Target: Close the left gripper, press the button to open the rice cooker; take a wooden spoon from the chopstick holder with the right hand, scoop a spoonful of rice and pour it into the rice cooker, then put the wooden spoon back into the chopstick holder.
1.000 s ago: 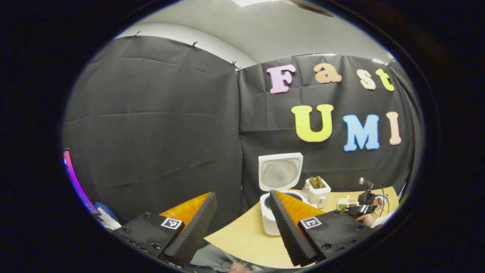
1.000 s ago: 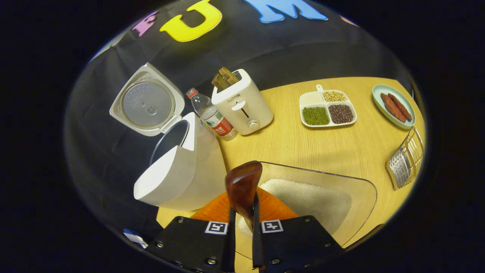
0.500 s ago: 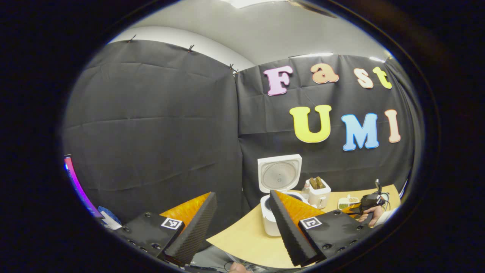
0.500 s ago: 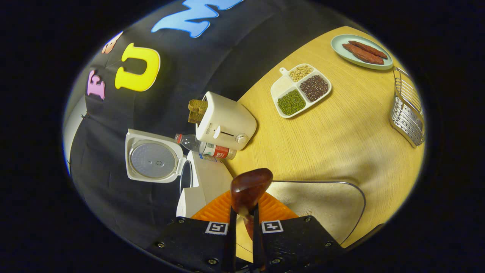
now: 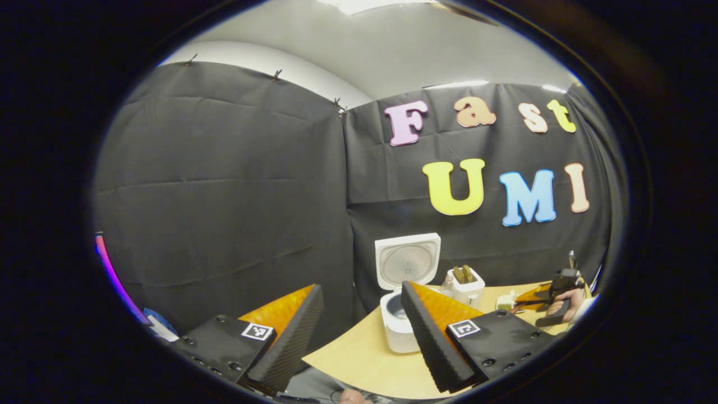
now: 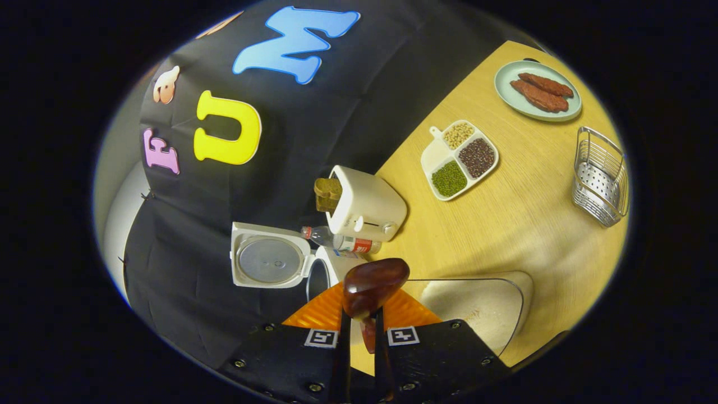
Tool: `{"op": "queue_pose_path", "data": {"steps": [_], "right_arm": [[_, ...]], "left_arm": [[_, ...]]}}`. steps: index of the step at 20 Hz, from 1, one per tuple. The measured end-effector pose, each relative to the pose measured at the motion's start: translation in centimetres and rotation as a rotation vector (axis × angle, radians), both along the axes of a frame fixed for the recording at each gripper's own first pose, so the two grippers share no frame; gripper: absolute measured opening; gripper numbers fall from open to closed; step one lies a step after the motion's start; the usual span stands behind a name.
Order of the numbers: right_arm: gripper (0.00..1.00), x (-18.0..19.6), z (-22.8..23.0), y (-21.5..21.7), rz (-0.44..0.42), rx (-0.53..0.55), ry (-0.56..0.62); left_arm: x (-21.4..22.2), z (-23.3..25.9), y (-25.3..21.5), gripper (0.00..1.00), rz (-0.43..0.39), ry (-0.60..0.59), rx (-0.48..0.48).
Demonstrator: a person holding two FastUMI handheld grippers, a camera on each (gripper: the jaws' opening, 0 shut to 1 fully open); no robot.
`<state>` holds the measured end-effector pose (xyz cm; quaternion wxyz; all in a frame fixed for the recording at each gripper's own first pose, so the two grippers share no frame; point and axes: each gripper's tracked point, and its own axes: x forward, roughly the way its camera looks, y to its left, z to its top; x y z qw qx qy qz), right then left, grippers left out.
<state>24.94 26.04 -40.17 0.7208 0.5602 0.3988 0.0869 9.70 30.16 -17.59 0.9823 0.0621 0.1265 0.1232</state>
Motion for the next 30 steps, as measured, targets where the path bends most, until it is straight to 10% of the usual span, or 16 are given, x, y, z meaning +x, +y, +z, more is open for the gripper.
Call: {"op": "queue_pose_path", "data": {"steps": [13, 30], "right_arm": [[0.18, 10.1, 10.9, 15.5, 0.12, 0.024, -0.205], [0.17, 12.1, 5.0, 27.9, 0.541, -0.802, -0.727]], "left_arm": [[-2.7, 0.7, 3.5, 0.99, 0.093, 0.0, 0.032], [-8.1, -1.9, 8.6, 0.95, 0.309, 0.07, 0.014]]}}
